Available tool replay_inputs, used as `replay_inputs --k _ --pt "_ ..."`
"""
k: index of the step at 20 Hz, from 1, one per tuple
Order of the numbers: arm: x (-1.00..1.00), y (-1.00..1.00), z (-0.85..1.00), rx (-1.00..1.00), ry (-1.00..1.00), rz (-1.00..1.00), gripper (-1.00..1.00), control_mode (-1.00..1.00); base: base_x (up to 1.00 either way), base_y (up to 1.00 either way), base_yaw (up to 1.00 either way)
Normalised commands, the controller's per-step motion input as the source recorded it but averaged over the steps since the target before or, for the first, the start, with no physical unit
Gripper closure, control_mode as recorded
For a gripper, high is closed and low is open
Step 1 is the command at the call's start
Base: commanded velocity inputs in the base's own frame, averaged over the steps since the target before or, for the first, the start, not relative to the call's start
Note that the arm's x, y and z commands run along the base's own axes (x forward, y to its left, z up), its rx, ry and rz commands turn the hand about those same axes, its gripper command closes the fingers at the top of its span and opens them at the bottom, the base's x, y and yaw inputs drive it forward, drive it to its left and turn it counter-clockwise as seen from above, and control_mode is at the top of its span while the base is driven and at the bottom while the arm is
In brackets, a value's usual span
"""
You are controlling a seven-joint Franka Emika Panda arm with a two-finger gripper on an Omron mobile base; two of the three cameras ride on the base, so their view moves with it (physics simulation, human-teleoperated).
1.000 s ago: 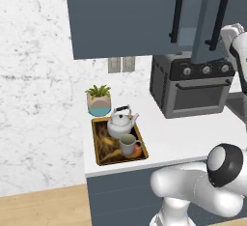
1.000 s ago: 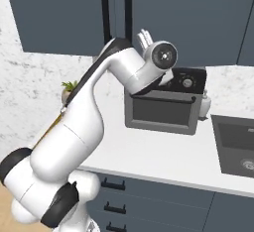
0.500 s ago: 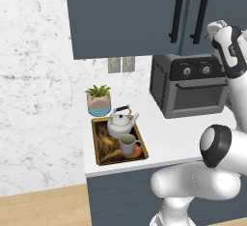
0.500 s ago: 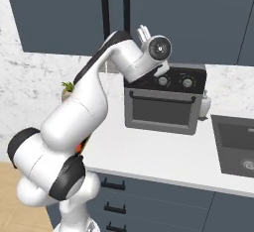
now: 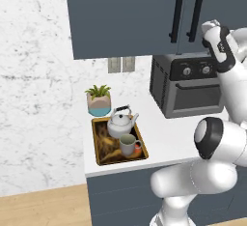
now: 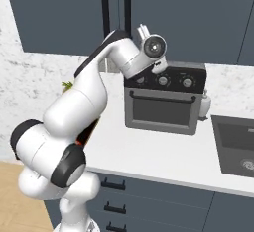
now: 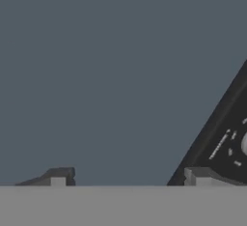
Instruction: Pick the kettle from the counter and place it on the tray. Then pick the mug from the cabinet and place it on the tray. Then close the cabinet doors.
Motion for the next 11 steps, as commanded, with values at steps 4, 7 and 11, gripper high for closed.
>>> replay_inputs --k 4,7,11 --pt "0.43 0.0 -0.23 0.0 0.0 -0.16 -1.0 -1.0 0.0 0.0 0.0" --pt "0.06 -0.04 -0.26 0.0 0.0 -0.09 -1.0 -1.0 0.0 0.0 0.0" --pt "-0.21 -0.08 -0.25 0.0 0.0 -0.06 -1.0 -1.0 0.0 0.0 0.0"
